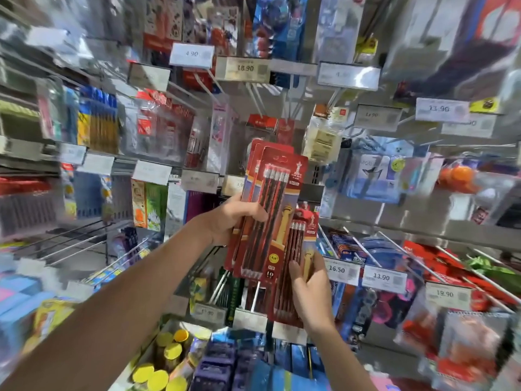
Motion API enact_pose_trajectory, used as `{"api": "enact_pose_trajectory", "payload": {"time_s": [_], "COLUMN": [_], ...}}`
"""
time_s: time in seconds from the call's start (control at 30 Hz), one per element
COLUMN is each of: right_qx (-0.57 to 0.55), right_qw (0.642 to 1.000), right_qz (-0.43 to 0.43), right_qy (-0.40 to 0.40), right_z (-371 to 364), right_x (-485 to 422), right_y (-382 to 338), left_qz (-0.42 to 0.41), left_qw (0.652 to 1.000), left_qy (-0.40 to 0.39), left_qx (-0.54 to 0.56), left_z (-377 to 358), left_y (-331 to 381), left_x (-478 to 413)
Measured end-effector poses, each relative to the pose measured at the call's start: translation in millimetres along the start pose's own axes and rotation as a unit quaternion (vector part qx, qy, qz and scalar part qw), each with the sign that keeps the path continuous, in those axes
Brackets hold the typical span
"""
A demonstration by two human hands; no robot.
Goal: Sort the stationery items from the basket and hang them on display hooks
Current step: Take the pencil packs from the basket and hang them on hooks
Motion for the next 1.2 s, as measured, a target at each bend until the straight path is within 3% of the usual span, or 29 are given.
{"api": "enact_pose_trajectory", "payload": {"time_s": [0.2, 0.33, 0.4, 0.5, 0.53, 0.57, 0.63, 0.7, 0.83, 0.93, 1.07, 1.2], "right_qx": [0.025, 0.029, -0.007, -0.140, -0.170, -0.132, -0.185, -0.167, -0.194, -0.069, -0.086, -0.216], "right_qw": [0.999, 0.991, 0.988, 0.972, 0.965, 0.969, 0.951, 0.963, 0.979, 0.995, 0.993, 0.973], "right_qz": [-0.020, -0.126, -0.153, -0.179, -0.196, -0.208, -0.248, -0.202, -0.034, 0.053, 0.081, 0.054], "right_qy": [-0.024, -0.027, -0.020, 0.057, 0.033, -0.002, 0.014, -0.060, -0.053, -0.047, -0.024, -0.066], "right_z": [-20.7, -30.8, -30.1, -30.4, -27.3, -31.5, -36.1, -31.4, -9.6, 0.8, 3.3, 8.9], "right_x": [-17.4, -46.8, -57.6, -64.5, -62.7, -58.9, -54.8, -33.5, -2.3, 4.0, 9.1, 12.8], "right_y": [-4.3, -2.3, -0.6, 1.0, 3.7, 7.6, -7.2, -30.4, -61.1, -75.4, -77.1, -51.5], "left_qz": [-0.029, -0.040, -0.030, -0.031, -0.036, -0.038, -0.033, -0.023, -0.033, -0.038, -0.001, 0.054], "left_qw": [1.000, 0.999, 0.999, 0.999, 0.999, 0.999, 0.999, 0.999, 0.999, 0.997, 0.992, 0.985], "left_qy": [0.002, 0.016, 0.023, 0.040, 0.035, 0.027, 0.021, 0.026, 0.023, 0.048, 0.121, 0.161], "left_qx": [0.002, -0.032, -0.003, 0.005, 0.007, 0.010, 0.016, 0.012, -0.024, -0.037, -0.038, 0.003], "left_z": [-1.2, 3.1, 3.8, 4.6, 4.9, 5.4, 5.4, 5.3, 2.8, -0.4, -4.9, -4.1], "left_y": [-2.9, -6.8, -10.9, -13.4, -14.1, -14.2, -12.3, -11.0, -7.3, -5.1, -5.2, -4.0], "left_x": [-5.3, -7.8, -6.6, -5.1, -5.1, -5.3, -6.0, -6.2, -6.7, -6.2, -6.2, -6.4]}}
Point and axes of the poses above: each hand's wrist, its own x-axis away from the middle knuckle, its own z-axis out of the back of the hand, y = z × x, the point moved 1 cm from there along -x, towards the middle knuckle, and after that the axes turned 4 degrees about z, right-handed, at the moved point
